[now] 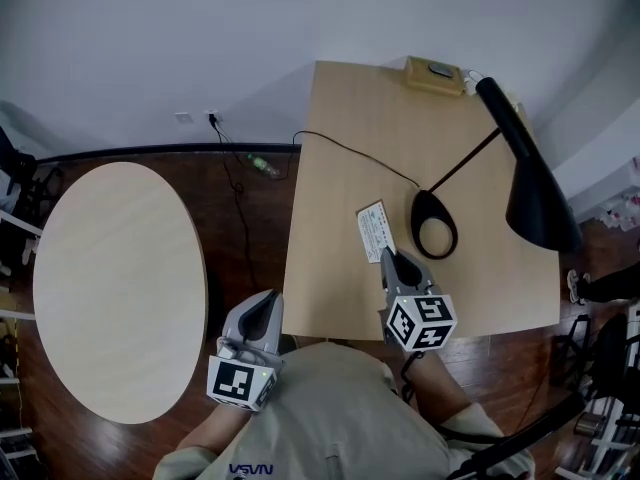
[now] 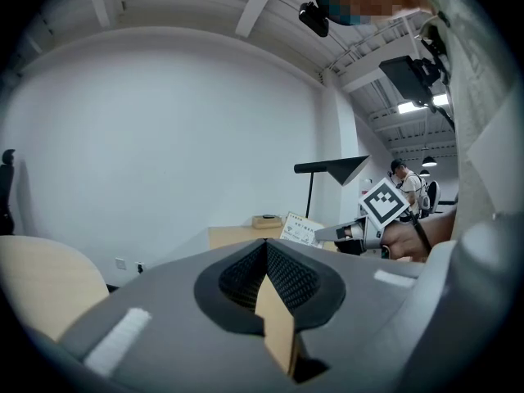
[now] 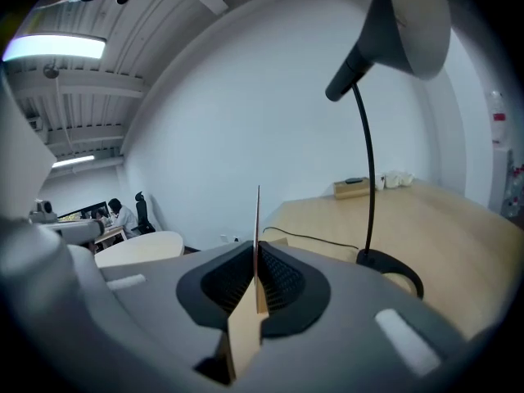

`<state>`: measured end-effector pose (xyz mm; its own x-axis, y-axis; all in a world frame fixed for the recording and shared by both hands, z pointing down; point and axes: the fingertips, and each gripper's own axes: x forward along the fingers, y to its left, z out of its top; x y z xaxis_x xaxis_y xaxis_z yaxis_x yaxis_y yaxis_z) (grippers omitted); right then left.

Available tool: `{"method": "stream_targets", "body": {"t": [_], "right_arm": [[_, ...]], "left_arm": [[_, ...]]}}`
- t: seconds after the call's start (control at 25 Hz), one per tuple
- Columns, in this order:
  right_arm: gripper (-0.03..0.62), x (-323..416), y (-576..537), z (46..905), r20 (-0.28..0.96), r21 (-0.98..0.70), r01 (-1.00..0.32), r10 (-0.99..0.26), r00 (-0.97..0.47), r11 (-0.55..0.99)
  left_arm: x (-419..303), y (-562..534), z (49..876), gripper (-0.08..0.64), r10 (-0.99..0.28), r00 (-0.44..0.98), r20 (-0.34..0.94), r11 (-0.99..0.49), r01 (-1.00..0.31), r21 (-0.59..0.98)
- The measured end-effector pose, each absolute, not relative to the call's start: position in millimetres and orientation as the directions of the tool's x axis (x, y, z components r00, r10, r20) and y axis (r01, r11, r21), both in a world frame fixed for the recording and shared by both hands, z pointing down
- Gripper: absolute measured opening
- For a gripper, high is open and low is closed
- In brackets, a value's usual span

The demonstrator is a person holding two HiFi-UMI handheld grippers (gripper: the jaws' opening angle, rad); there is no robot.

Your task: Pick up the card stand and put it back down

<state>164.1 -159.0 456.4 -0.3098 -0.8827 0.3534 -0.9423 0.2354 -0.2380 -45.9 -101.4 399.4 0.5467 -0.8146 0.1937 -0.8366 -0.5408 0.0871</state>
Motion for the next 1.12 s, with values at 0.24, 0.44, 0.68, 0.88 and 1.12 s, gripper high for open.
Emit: {"method": "stream_targets", "body": {"t": [0.24, 0.44, 0.68, 0.88, 1.12], "right_arm": [[0.015, 142.2, -133.9, 406.0, 0.277, -0.206, -0.94, -0.906, -0.322, 0.271], [0.015, 124.8, -112.8, 391.0, 0.263, -0.173, -0.939, -0.905, -0.333, 0.296], [0.015, 116.5, -98.5, 400.0, 0.279, -0.183, -0.936, -0.897, -0.343, 0.301], [0.015, 118.6, -100.5, 402.1, 0.279, -0.183, -0.934, -0.895, -0.349, 0.307], [0.015, 122.0, -102.7, 400.7, 0.273, -0.183, -0.93, -0.893, -0.359, 0.318]], "left_arm": [[-44.4, -100.8, 394.3, 0.003, -0.809, 0.566, 0.157, -0.56, -0.824, 0.084], [-41.1, -97.9, 392.3, 0.002, -0.796, 0.589, 0.144, -0.585, -0.808, 0.068], [-33.9, -96.9, 392.0, 0.002, -0.785, 0.603, 0.143, -0.601, -0.797, 0.057], [-33.3, -96.6, 394.5, 0.002, -0.792, 0.592, 0.146, -0.59, -0.805, 0.059], [-34.1, -100.6, 394.5, 0.002, -0.814, 0.559, 0.159, -0.555, -0.829, 0.069]]}}
